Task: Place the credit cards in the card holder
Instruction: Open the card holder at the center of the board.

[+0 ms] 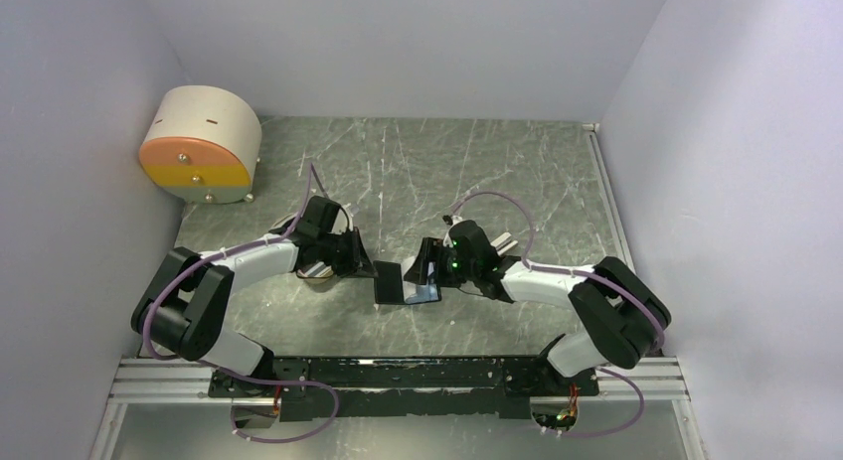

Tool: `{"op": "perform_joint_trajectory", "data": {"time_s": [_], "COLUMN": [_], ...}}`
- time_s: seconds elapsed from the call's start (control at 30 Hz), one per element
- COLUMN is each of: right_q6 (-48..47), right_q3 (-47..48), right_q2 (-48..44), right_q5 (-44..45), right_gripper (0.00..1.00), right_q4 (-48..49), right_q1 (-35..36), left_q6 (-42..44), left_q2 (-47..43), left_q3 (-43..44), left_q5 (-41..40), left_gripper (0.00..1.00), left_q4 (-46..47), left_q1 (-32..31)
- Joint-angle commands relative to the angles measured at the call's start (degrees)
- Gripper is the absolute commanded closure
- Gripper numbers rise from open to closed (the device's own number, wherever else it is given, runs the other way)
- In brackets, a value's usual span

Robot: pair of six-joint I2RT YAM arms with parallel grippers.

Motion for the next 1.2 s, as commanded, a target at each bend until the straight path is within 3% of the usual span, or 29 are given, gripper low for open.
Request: {"op": "perform_joint_trajectory", "data": {"time_s": [0.0,0.37,0.53,0.87,1.17], "right_q6": [3.55,8.85,10.76,7.12,5.07], "right_q3": [-0.72,-0.80,-2.90,-5.07,-4.15], "right_q2": [1.36,4.40,6.53,5.99,7.10], "right_q5": [-4.92,-12.46,-14.59,-11.30,-10.68], "right_gripper": [0.27,0.31,0.44,0.63,0.62], "right_q4": [7.76,20.12,25.93,24.66,23.02], "right_q1": [-0.17,0.93,1.06,0.91,1.00], "left_q6": [-0.24,-1.34,-2.91,-7.63,-7.33], "left_q2": [0.19,0.49,-0.72,-1.32,0.09], "left_q3": [0.44,-0.19,-0.92,-4.59,-4.44], "left_q5": [0.11,2.78,4.97,11.84,11.80], "left_gripper": [0.91,0.90,0.79,0.55,0.47], "left_q4": [1.21,3.57,5.03,16.50,17.17], "left_q1": [-0.58,-0.57,-0.56,-0.57,-0.61]}}
